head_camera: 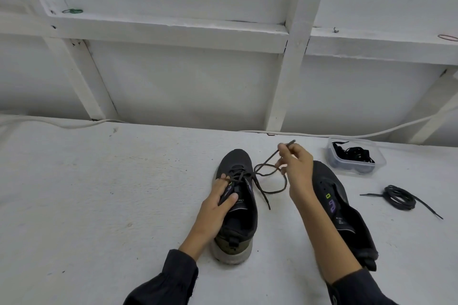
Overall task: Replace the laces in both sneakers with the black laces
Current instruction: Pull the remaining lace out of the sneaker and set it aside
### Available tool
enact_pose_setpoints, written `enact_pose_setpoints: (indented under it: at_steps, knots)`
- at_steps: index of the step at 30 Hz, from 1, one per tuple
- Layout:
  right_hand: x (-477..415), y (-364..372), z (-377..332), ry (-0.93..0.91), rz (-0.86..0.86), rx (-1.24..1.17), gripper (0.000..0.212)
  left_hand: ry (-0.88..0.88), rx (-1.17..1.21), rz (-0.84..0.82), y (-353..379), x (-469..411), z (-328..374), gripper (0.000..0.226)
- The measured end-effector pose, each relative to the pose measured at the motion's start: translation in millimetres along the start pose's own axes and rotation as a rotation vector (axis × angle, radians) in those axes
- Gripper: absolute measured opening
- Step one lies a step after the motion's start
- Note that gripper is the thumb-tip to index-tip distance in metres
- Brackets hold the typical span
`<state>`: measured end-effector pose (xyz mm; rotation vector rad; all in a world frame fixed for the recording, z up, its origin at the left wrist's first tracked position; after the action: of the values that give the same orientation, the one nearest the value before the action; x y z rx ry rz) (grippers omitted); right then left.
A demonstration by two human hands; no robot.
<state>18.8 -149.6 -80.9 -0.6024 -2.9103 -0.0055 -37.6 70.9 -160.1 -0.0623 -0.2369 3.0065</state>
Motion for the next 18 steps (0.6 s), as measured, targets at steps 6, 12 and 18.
enact_pose_setpoints:
  at_steps: [6,12,18]
  knots:
    - [27,43,30,0.113,-0.364,0.281,0.022,0.009,-0.012,0.009,0,1,2,0.058]
    - [26,49,27,0.054,-0.329,0.247,0.02,0.003,-0.026,-0.003,0,2,5,0.058]
    - [8,7,13,0.077,-0.094,0.022,0.029,-0.009,0.014,0.012,-1,5,7,0.059]
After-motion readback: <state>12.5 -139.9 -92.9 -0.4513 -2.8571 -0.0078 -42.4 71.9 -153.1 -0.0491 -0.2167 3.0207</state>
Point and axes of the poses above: each hand's wrist, its own x-axis away from the middle knuckle, its own y-axis out of the palm, z = x × y, the point moved 10 cm from there along -x, towards the middle knuckle, and after that the axes turned 10 degrees about y, right-handed, at the moved point
